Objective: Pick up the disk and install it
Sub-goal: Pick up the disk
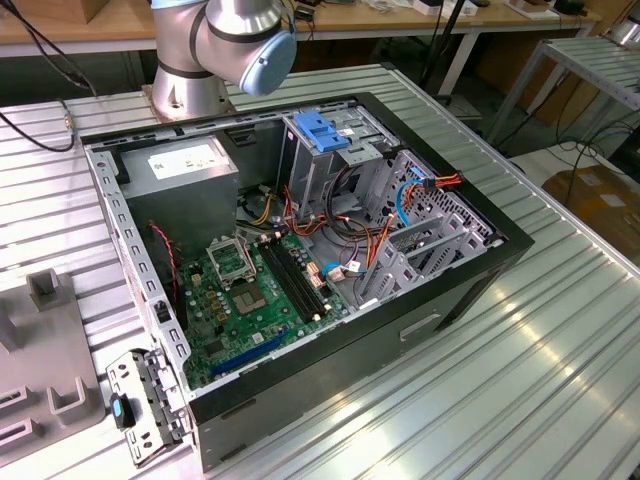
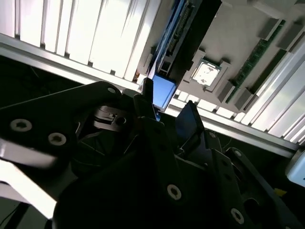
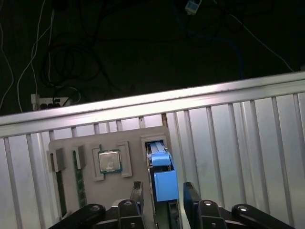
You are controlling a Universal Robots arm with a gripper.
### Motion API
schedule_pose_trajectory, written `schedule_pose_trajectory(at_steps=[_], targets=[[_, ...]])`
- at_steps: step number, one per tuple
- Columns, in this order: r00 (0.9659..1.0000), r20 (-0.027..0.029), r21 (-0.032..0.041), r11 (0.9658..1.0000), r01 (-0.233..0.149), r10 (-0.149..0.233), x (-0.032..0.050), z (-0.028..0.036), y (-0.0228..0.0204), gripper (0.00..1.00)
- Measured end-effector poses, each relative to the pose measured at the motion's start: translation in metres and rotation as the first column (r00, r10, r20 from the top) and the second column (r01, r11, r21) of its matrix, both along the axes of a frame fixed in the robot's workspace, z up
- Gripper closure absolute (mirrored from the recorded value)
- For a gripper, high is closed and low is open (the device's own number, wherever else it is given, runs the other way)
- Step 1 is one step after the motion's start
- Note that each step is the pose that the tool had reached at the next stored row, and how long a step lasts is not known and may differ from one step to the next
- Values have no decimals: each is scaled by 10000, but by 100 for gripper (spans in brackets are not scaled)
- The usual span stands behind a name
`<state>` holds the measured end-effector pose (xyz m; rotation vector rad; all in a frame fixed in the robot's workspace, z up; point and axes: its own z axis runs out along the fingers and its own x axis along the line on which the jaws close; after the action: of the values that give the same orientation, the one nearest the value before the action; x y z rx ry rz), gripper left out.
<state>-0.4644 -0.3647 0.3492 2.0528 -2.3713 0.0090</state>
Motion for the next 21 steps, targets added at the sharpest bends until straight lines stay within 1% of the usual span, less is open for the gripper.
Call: schedule_pose_trajectory(at_steps=[1, 3, 6, 8, 12, 18, 21], targets=[[10000, 0, 0, 10000, -99, 99, 0, -9, 0, 51], [9995, -1, 0, 9995, -331, 331, 0, -24, 0, 51], [9976, 1, 0, 9976, -686, 686, 0, -51, 0, 51], [9973, 1, 0, 9973, -728, 728, 0, -74, 0, 51], [9973, 0, 2, 9973, -735, 735, 0, -141, 0, 51], [9973, 0, 3, 9973, -736, 736, 0, -156, 0, 51], [9973, -1, 2, 9973, -736, 736, 0, -188, 0, 51]])
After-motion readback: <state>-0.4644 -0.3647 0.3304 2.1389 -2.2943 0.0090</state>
